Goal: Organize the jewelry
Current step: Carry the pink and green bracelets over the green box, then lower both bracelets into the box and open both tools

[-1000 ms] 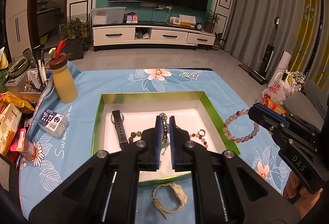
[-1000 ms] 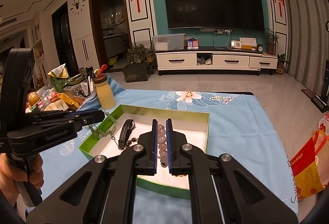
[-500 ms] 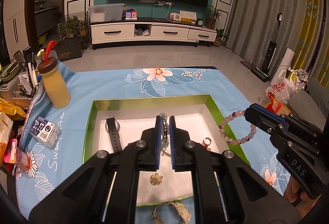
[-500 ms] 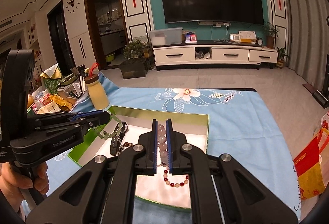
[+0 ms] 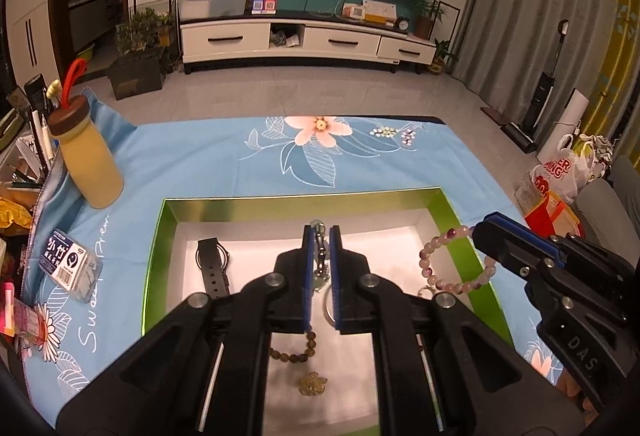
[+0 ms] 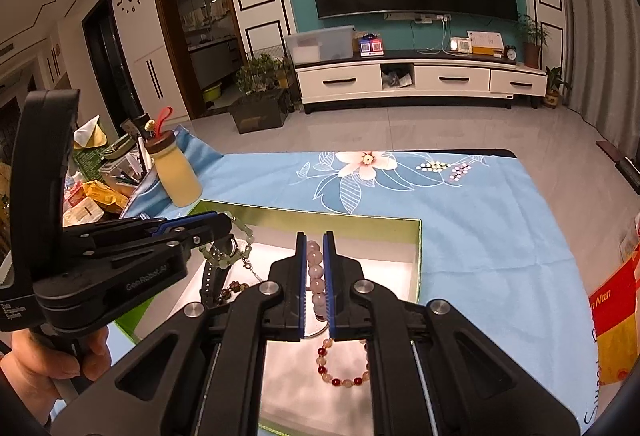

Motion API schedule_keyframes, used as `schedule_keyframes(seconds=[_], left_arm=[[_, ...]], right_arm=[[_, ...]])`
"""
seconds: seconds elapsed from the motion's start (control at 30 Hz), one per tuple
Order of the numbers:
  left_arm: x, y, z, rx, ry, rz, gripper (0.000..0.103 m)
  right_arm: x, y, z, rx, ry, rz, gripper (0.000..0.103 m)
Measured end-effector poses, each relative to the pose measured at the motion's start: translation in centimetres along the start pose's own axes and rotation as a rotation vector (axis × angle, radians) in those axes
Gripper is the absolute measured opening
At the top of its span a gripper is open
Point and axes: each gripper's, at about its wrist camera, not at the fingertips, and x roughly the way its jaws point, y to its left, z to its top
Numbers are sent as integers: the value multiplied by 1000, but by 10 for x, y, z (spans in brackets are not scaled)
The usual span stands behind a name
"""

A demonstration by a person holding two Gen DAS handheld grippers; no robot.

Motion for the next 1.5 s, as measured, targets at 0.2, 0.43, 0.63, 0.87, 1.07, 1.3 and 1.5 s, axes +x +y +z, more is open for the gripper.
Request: schedule_keyframes(seconds=[0.2, 0.43, 0.63, 0.87, 1.07, 1.3, 1.5], left_arm=[[15, 6, 2, -16, 30, 2, 7], [25, 8, 3, -18, 53, 5, 7], [32, 10, 5, -27, 74, 6, 7], [42, 9, 5, -29, 100, 13, 7], [49, 6, 9, -27, 112, 25, 7], [48, 4, 11, -24, 107, 45, 24], [23, 10, 7, -24, 71, 59, 57]], right_arm=[[16, -4, 1, 15, 34, -1, 7], [31, -13, -1, 45, 77, -3, 7], [39, -21, -1, 70, 101, -5, 7], [48, -27, -1, 98, 126, -7, 7], [56, -29, 3, 117, 133, -11, 7], [60, -36, 3, 151, 147, -12, 13], [41, -39, -5, 148, 130, -11, 23]])
